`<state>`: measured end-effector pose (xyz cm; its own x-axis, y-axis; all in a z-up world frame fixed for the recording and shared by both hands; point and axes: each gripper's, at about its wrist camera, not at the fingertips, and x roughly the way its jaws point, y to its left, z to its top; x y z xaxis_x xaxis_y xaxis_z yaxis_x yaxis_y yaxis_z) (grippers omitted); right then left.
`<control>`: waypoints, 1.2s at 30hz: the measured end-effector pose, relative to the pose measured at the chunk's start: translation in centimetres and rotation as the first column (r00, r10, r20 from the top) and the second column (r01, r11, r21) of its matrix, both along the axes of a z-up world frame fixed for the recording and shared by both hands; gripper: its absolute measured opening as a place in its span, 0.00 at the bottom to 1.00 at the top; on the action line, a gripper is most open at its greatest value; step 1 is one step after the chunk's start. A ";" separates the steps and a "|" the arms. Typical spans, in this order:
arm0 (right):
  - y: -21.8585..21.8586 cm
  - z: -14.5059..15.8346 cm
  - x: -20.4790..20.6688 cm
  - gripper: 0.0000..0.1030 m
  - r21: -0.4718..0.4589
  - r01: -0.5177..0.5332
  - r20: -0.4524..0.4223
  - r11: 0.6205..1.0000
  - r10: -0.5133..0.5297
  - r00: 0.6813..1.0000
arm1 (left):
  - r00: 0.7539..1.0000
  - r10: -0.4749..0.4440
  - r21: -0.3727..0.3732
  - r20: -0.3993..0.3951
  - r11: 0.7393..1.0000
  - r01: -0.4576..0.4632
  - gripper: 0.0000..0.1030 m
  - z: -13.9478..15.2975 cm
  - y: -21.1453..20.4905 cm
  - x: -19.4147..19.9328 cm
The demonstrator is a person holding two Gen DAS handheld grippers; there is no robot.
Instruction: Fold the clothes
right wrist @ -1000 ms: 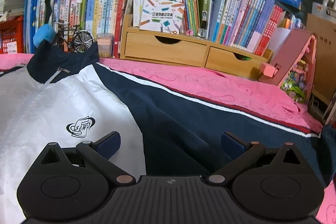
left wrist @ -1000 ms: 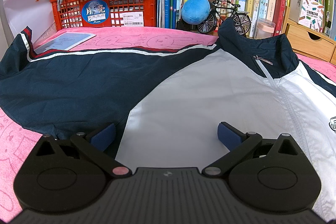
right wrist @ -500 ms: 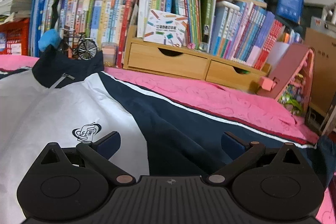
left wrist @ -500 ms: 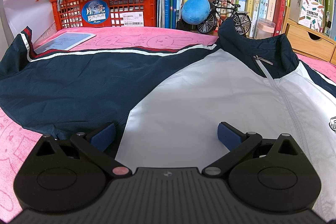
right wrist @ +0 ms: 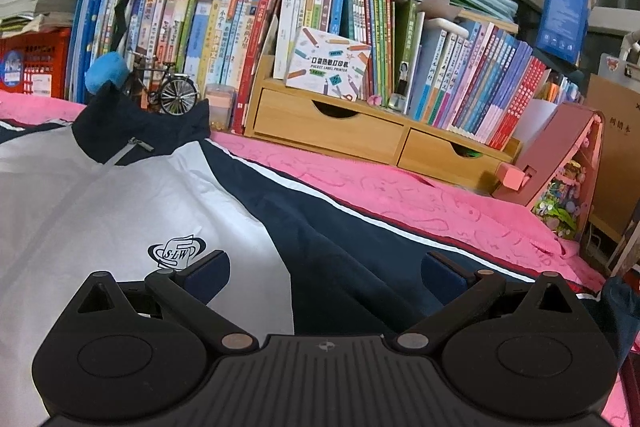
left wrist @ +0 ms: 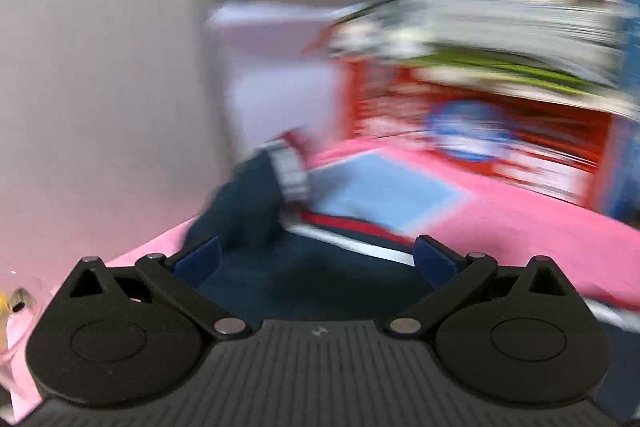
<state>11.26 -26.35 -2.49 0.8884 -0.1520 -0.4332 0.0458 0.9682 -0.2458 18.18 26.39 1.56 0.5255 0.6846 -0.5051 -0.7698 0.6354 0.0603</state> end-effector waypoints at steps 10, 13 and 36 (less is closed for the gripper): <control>2.0 -0.8 0.7 1.00 -0.113 -0.023 -0.052 0.993 0.018 0.999 | 0.995 0.082 -0.175 -0.052 0.980 -0.090 0.94 -3.9 7.7 5.3; 3.0 -1.2 0.6 1.00 -0.171 -0.046 -0.060 0.984 0.036 0.998 | 0.987 -0.162 -0.078 0.017 0.983 0.163 0.80 -2.8 3.5 4.7; 3.7 -1.3 0.5 1.00 -0.210 -0.067 -0.060 0.976 0.055 0.997 | 0.969 -0.245 -0.079 -0.015 0.967 0.243 1.00 -0.9 0.0 1.7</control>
